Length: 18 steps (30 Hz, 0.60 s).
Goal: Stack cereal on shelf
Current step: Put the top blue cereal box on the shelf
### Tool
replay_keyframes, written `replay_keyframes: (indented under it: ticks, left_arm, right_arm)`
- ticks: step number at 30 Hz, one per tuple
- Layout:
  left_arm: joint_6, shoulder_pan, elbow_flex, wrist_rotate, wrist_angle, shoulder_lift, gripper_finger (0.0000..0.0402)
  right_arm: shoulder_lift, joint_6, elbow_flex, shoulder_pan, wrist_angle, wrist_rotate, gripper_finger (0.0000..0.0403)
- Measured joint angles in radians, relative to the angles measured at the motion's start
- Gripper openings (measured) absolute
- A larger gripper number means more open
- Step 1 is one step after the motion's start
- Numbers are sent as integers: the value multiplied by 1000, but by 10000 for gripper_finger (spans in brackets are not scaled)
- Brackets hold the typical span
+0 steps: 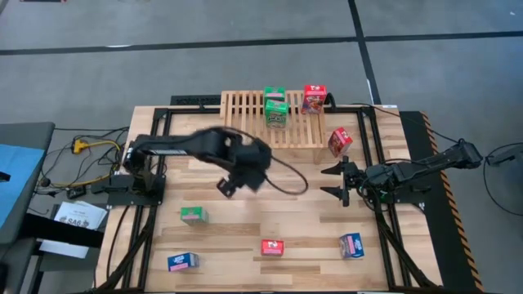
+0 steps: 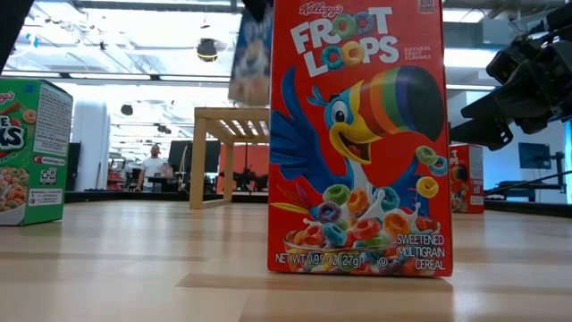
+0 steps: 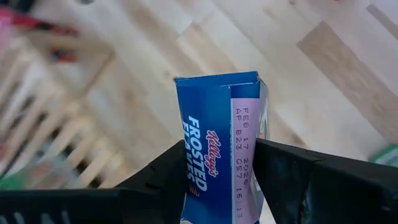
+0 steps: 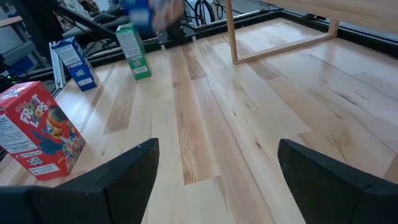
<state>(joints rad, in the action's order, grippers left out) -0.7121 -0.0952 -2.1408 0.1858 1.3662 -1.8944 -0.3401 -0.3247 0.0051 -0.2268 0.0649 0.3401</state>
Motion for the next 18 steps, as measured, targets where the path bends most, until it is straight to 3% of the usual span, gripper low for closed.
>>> replay_keyframes:
  ticks: [8, 14, 18]
  left_arm:
    - [13, 140, -218, 88, 129, 78, 156]
    - [-10, 337, -189, 81, 45, 123, 155]
    - [-29, 476, -187, 21, -9, 106, 155]
  right_arm:
    - [0, 1, 0, 0, 0, 0, 354]
    - [0, 1, 0, 0, 0, 0, 354]
    - [0, 4, 0, 0, 0, 0, 354]
